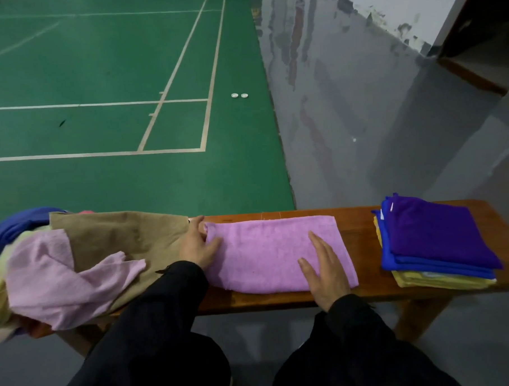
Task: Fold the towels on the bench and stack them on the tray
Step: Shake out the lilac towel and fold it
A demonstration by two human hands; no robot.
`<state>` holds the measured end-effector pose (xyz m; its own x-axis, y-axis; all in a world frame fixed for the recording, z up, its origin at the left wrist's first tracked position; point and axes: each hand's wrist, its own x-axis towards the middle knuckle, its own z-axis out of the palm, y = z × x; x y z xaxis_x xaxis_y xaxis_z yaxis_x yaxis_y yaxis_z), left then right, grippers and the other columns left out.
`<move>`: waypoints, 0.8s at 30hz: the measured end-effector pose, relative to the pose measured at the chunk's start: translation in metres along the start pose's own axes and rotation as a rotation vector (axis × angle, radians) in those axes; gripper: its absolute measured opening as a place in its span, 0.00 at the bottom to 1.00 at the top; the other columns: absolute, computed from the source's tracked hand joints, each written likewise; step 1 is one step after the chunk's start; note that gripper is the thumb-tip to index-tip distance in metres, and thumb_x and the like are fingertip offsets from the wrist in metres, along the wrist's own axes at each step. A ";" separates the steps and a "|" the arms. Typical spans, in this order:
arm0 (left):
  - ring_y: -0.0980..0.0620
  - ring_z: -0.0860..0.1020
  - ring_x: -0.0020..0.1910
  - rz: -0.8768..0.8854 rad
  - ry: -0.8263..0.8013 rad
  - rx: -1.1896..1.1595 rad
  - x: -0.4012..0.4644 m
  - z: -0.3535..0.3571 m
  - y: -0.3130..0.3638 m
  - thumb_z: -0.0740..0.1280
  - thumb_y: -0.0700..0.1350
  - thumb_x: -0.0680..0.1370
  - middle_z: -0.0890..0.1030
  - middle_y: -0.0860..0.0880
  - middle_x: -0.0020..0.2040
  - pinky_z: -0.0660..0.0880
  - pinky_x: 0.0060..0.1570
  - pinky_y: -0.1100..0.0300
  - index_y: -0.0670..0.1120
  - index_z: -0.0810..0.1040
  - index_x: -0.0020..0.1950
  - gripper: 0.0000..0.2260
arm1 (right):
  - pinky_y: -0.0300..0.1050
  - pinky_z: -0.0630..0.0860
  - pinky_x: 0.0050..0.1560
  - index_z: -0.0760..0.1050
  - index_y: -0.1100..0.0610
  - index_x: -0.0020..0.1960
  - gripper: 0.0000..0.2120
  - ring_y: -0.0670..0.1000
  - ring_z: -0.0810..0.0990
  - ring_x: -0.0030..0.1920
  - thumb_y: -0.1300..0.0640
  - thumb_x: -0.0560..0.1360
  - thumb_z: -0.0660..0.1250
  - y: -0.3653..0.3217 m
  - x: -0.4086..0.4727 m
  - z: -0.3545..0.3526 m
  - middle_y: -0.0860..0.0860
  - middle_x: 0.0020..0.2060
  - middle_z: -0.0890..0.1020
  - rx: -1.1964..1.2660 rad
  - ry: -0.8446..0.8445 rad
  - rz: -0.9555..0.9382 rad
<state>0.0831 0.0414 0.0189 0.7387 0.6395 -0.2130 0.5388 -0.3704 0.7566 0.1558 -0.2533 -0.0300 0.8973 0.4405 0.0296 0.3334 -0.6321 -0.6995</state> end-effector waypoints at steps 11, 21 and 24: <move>0.49 0.81 0.52 0.316 -0.073 -0.050 -0.031 0.042 0.109 0.71 0.42 0.77 0.81 0.46 0.59 0.77 0.55 0.57 0.49 0.70 0.70 0.23 | 0.55 0.73 0.69 0.56 0.29 0.76 0.28 0.42 0.70 0.72 0.34 0.78 0.61 0.009 -0.042 -0.043 0.36 0.72 0.69 0.338 0.366 0.020; 0.42 0.79 0.56 0.451 -0.244 0.160 -0.057 0.181 0.170 0.67 0.48 0.80 0.80 0.42 0.59 0.75 0.53 0.54 0.44 0.73 0.67 0.17 | 0.44 0.69 0.69 0.58 0.28 0.75 0.27 0.44 0.69 0.73 0.39 0.78 0.60 0.020 -0.087 -0.066 0.44 0.75 0.69 0.355 0.436 0.054; 0.48 0.80 0.55 0.512 -0.324 0.052 -0.071 0.192 0.159 0.67 0.56 0.80 0.81 0.46 0.58 0.77 0.57 0.52 0.45 0.75 0.68 0.21 | 0.54 0.70 0.71 0.60 0.32 0.76 0.26 0.48 0.70 0.74 0.40 0.79 0.61 0.035 -0.097 -0.065 0.47 0.75 0.71 0.350 0.465 0.076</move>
<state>0.1939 -0.1921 0.0351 0.9905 0.1366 -0.0138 0.0956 -0.6140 0.7835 0.0993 -0.3602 -0.0109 0.9740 0.0264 0.2252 0.2189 -0.3678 -0.9038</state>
